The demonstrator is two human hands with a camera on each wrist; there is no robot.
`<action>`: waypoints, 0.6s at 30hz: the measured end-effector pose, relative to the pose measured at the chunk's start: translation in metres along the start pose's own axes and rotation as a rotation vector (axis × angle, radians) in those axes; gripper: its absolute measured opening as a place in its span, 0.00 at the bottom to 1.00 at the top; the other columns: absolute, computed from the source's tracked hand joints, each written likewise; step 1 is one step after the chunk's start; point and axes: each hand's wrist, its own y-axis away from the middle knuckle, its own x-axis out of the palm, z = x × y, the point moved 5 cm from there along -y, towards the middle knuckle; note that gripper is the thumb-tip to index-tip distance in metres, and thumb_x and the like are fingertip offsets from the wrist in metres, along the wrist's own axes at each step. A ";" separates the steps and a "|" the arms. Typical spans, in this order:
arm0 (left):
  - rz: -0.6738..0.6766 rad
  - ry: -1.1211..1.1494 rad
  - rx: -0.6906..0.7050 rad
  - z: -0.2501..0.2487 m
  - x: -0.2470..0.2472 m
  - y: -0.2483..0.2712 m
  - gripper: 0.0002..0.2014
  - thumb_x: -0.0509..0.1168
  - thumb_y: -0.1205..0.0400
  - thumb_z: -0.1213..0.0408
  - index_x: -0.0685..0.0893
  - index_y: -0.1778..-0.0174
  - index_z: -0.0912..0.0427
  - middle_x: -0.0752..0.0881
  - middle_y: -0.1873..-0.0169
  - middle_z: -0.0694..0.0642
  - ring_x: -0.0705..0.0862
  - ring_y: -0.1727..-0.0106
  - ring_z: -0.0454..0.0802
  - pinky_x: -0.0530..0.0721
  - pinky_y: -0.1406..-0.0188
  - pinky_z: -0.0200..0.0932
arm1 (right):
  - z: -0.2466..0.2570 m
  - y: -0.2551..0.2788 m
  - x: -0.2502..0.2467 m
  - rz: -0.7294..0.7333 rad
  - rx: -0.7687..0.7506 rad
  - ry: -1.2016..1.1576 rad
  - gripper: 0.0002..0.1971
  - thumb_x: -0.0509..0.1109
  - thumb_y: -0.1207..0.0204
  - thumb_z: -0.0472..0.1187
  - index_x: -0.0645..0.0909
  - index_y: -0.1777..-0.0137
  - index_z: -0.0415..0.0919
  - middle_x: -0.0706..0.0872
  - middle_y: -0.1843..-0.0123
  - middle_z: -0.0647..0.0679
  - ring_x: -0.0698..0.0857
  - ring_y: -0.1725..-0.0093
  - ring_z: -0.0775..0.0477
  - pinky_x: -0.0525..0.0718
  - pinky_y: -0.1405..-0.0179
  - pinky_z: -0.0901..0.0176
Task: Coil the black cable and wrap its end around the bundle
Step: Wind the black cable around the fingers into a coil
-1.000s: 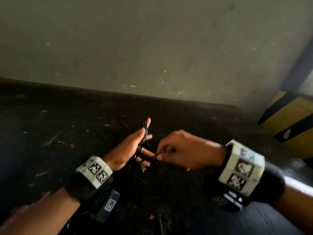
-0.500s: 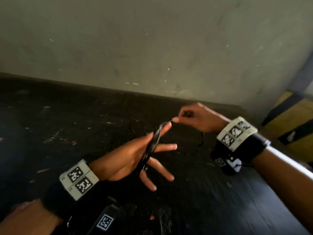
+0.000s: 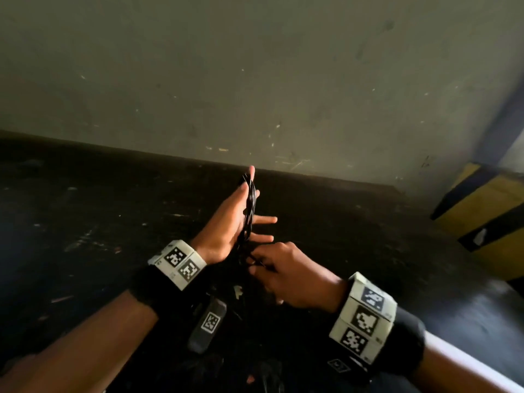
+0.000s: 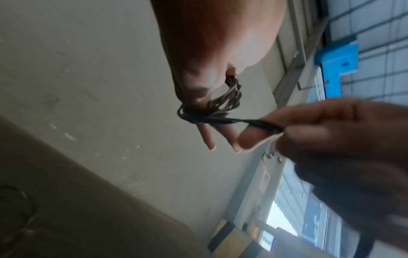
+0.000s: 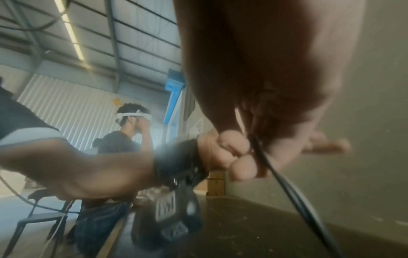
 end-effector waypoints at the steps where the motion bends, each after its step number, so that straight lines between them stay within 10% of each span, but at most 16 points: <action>1: 0.001 -0.071 -0.009 0.007 0.000 0.004 0.18 0.43 0.15 0.43 0.57 0.30 0.18 0.52 0.15 0.51 0.84 0.36 0.59 0.90 0.65 0.49 | 0.005 0.004 -0.002 0.067 0.001 0.030 0.07 0.64 0.20 0.37 0.82 0.52 0.36 0.80 0.68 0.54 0.80 0.76 0.61 0.81 0.72 0.68; 5: 0.091 -0.252 -0.097 0.039 0.000 0.026 0.16 0.46 0.17 0.43 0.62 0.35 0.16 0.54 0.16 0.48 0.87 0.43 0.43 0.90 0.64 0.45 | 0.023 0.011 -0.031 0.225 -0.047 0.249 0.09 0.67 0.22 0.41 0.86 0.49 0.37 0.87 0.62 0.47 0.78 0.76 0.57 0.76 0.74 0.74; 8: 0.201 -0.337 -0.216 0.052 0.000 0.049 0.19 0.50 0.23 0.38 0.64 0.36 0.15 0.57 0.17 0.48 0.88 0.42 0.51 0.90 0.57 0.59 | 0.031 0.005 -0.069 0.209 -0.126 0.372 0.09 0.72 0.26 0.44 0.88 0.58 0.38 0.88 0.65 0.49 0.78 0.71 0.59 0.75 0.67 0.67; 15: 0.386 -0.235 -0.345 0.032 0.007 0.085 0.19 0.46 0.17 0.43 0.58 0.29 0.22 0.59 0.18 0.46 0.86 0.38 0.57 0.91 0.60 0.53 | 0.011 -0.027 -0.133 0.035 -0.159 0.345 0.12 0.77 0.34 0.52 0.87 0.66 0.44 0.83 0.77 0.61 0.79 0.75 0.61 0.72 0.75 0.75; 18: 0.446 -0.104 -0.347 0.013 0.011 0.089 0.22 0.48 0.18 0.44 0.60 0.28 0.21 0.65 0.20 0.46 0.85 0.37 0.65 0.91 0.65 0.52 | -0.011 -0.039 -0.122 -0.021 -0.167 0.276 0.20 0.71 0.35 0.60 0.86 0.65 0.41 0.85 0.74 0.51 0.80 0.74 0.52 0.76 0.72 0.60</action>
